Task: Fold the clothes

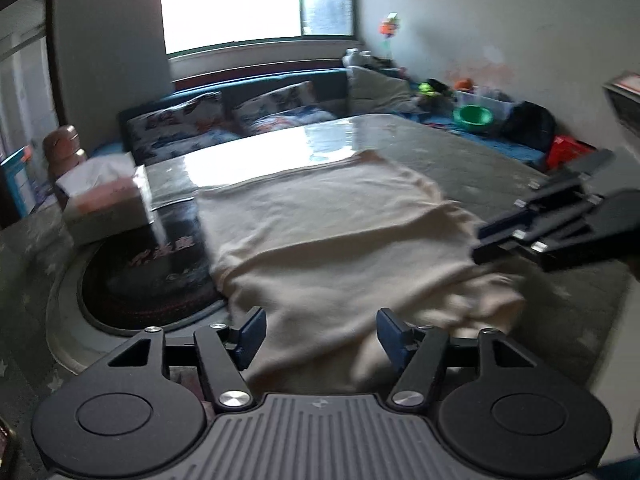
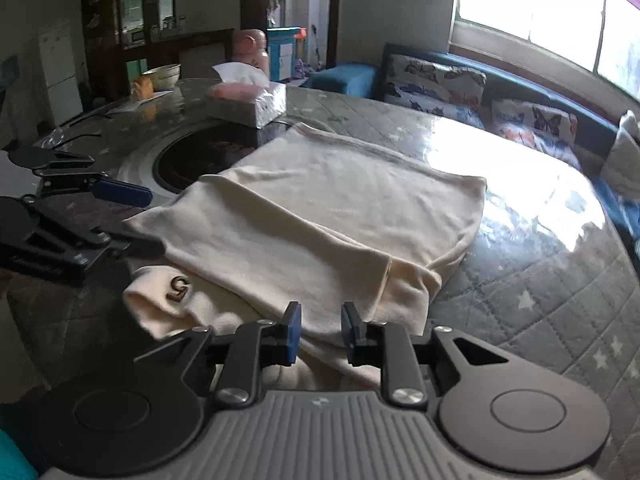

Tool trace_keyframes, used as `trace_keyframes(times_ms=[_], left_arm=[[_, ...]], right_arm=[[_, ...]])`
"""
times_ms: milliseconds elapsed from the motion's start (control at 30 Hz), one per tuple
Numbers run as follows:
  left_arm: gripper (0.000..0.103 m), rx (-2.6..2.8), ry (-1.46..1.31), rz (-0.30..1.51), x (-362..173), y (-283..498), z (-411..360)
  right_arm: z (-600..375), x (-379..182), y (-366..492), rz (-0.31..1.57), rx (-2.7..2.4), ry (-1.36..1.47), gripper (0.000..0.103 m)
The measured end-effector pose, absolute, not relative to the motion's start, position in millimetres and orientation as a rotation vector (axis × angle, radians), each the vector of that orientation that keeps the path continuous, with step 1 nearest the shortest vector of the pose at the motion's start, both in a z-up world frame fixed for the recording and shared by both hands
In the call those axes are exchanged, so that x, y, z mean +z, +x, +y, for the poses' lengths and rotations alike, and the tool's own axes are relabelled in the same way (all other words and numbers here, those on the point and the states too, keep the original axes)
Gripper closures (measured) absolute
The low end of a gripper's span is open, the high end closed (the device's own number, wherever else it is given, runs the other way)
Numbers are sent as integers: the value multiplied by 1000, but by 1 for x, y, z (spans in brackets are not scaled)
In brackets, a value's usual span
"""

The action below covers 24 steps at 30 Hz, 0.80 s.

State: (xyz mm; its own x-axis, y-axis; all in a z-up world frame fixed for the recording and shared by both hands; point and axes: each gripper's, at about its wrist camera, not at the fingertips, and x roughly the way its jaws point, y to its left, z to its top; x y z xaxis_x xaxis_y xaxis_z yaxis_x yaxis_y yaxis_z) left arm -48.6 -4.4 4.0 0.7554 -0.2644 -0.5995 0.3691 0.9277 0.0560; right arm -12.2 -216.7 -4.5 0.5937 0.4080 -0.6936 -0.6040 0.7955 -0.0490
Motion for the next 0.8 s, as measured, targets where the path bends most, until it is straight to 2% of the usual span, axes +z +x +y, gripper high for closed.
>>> trace_keyframes(times_ms=[200,267,367,467,533,567,633,700,800], left_arm=[[38,-417,211,629,2,-74,-24],[38,-408,214,650,-1,-73,-28],[38,-361,219,679,-5,-70,-31],[40,-345,176,730,-7,-64,-30],[49,-339,161,751,-9,-61,-31],[57,-342,154,757,-9,-60,-32],[64,-347,146,767,-9,-58,-33],[76,-343,147,767,-9,-56,-33],[85,-340,136,761,-5,-53,-30]], right_arm=[[-220,-2,-28,717,621,-346,69],[-222,-2,-33,716,628,-365,68],[-225,-1,-40,711,627,-380,59],[-227,-1,-45,709,631,-400,57],[-228,-3,-48,707,629,-414,54],[-228,-3,-49,704,628,-420,51],[-228,-4,-51,694,633,-435,51],[-227,-5,-53,690,644,-446,51],[-226,-8,-56,680,661,-470,48]])
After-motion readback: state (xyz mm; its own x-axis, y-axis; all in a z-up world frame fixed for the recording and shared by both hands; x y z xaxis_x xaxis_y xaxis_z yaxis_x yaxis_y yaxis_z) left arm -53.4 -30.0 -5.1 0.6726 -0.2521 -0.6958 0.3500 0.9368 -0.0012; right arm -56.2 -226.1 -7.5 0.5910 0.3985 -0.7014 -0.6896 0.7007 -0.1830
